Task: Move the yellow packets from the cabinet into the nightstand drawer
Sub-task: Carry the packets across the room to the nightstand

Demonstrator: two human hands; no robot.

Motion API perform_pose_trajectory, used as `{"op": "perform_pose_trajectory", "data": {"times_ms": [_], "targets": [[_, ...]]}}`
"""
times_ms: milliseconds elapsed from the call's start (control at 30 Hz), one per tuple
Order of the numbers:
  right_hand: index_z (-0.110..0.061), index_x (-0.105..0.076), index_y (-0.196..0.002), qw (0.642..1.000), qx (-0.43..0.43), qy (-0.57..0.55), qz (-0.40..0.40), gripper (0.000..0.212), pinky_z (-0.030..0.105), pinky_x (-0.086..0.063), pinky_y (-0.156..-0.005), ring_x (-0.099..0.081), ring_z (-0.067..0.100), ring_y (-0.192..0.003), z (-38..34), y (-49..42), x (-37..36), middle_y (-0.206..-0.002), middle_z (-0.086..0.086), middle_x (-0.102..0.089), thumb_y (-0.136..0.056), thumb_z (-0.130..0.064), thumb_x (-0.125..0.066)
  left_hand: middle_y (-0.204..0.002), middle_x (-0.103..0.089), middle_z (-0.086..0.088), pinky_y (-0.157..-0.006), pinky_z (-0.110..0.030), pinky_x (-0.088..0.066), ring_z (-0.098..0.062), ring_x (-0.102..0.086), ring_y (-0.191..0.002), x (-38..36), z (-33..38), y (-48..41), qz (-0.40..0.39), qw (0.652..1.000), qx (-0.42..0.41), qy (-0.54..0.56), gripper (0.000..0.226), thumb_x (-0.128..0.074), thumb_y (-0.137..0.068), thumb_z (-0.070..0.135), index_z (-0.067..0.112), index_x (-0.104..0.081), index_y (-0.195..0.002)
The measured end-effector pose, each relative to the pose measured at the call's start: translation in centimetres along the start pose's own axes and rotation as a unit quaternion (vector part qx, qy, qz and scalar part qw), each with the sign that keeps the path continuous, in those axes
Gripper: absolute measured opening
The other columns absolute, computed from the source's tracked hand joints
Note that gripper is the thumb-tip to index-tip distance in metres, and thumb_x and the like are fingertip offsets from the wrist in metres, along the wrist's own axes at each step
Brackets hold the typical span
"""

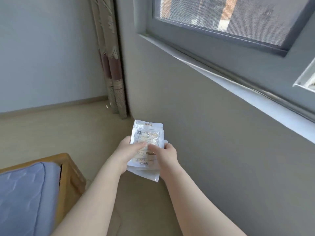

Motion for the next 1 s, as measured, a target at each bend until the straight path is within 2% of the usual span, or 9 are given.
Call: {"op": "perform_pose_trajectory", "data": {"times_ms": [67, 133, 233, 400, 533, 700, 800, 933, 1000], "targets": [[-0.011, -0.053, -0.097, 0.999, -0.001, 0.027, -0.036, 0.018, 0.027, -0.052, -0.068, -0.063, 0.018, -0.082, -1.6, -3.5, -3.4, -0.092, 0.002, -0.064, -0.084, -0.011, -0.066, -0.107, -0.067, -0.001, -0.094, -0.047, -0.049, -0.024, -0.063, -0.102, 2.4, 1.5, -2.9, 0.033, 0.999, 0.000, 0.028, 0.022, -0.068, -0.085, 0.020, 0.023, -0.058, -0.105], [-0.013, -0.052, -0.093, 0.996, -0.007, 0.049, -0.069, 0.016, 0.030, -0.053, -0.071, -0.064, 0.020, -0.083, -2.5, -6.1, -7.0, -0.093, 0.003, -0.065, -0.084, -0.011, -0.066, -0.107, -0.067, -0.002, -0.093, -0.046, -0.050, -0.024, -0.063, -0.102, 5.4, 2.6, -5.2, 0.069, 0.996, 0.008, 0.048, 0.020, -0.068, -0.086, 0.020, 0.023, -0.057, -0.103], [-0.011, -0.054, -0.097, 0.990, -0.024, 0.084, -0.113, 0.017, 0.034, -0.053, -0.076, -0.065, 0.024, -0.091, -2.7, -9.8, -13.3, -0.098, 0.005, -0.066, -0.085, -0.012, -0.066, -0.108, -0.068, -0.003, -0.096, -0.049, -0.048, -0.027, -0.063, -0.104, 10.9, 3.3, -8.8, 0.112, 0.991, 0.018, 0.074, 0.022, -0.069, -0.084, 0.020, 0.022, -0.059, -0.104], [-0.009, -0.052, -0.101, 0.978, -0.040, 0.118, -0.166, 0.019, 0.029, -0.052, -0.071, -0.062, 0.020, -0.083, -2.5, -16.5, -24.3, -0.092, 0.002, -0.063, -0.087, -0.011, -0.064, -0.104, -0.070, -0.004, -0.093, -0.049, -0.050, -0.026, -0.066, -0.099, 20.0, 4.5, -16.1, 0.165, 0.981, 0.026, 0.100, 0.019, -0.068, -0.085, 0.017, 0.019, -0.060, -0.103], [-0.010, -0.054, -0.097, 0.971, -0.055, 0.138, -0.186, 0.017, 0.045, -0.055, -0.085, -0.066, 0.030, -0.094, -2.5, -22.2, -34.9, -0.103, 0.011, -0.067, -0.085, -0.010, -0.065, -0.106, -0.069, -0.005, -0.085, -0.042, -0.054, -0.024, -0.066, -0.095, 28.7, 6.4, -22.6, 0.204, 0.971, 0.022, 0.119, 0.024, -0.064, -0.088, 0.017, 0.016, -0.058, -0.111], [-0.007, -0.055, -0.105, 0.965, -0.087, 0.136, -0.207, 0.023, 0.042, -0.056, -0.081, -0.065, 0.025, -0.083, -3.7, -26.6, -47.1, -0.096, 0.008, -0.066, -0.085, -0.010, -0.066, -0.101, -0.068, -0.003, -0.064, -0.030, -0.052, -0.019, -0.066, -0.084, 39.2, 10.5, -28.3, 0.238, 0.961, 0.026, 0.138, 0.022, -0.061, -0.089, 0.015, 0.017, -0.057, -0.111], [-0.008, -0.055, -0.101, 0.962, -0.090, 0.135, -0.221, 0.019, 0.039, -0.056, -0.075, -0.064, 0.022, -0.073, -4.8, -29.4, -53.1, -0.089, 0.006, -0.066, -0.086, -0.008, -0.065, -0.100, -0.068, -0.003, -0.062, -0.029, -0.052, -0.018, -0.065, -0.081, 43.9, 12.6, -31.5, 0.252, 0.956, 0.030, 0.145, 0.023, -0.062, -0.089, 0.015, 0.016, -0.058, -0.112], [-0.009, -0.055, -0.100, 0.951, -0.090, 0.147, -0.256, 0.018, 0.039, -0.056, -0.076, -0.065, 0.026, -0.082, -5.4, -32.9, -60.8, -0.093, 0.008, -0.067, -0.086, -0.009, -0.065, -0.103, -0.068, -0.005, -0.062, -0.029, -0.052, -0.019, -0.066, -0.082, 50.3, 14.6, -35.2, 0.303, 0.940, 0.026, 0.154, 0.026, -0.063, -0.089, 0.016, 0.014, -0.057, -0.114], [-0.007, -0.056, -0.105, 0.942, -0.093, 0.153, -0.284, 0.021, 0.035, -0.057, -0.070, -0.065, 0.024, -0.080, -5.4, -34.9, -64.8, -0.096, 0.009, -0.067, -0.086, -0.009, -0.065, -0.101, -0.067, -0.005, -0.059, -0.028, -0.050, -0.018, -0.065, -0.079, 53.4, 15.4, -37.1, 0.326, 0.931, 0.026, 0.160, 0.025, -0.063, -0.089, 0.016, 0.014, -0.057, -0.112]]}}
Point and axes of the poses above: each hand's wrist, its own y-axis away from the middle knuckle, its own x-axis out of the back of the hand, z = x × y, the point moved 7 cm from there along -y, towards the middle knuckle
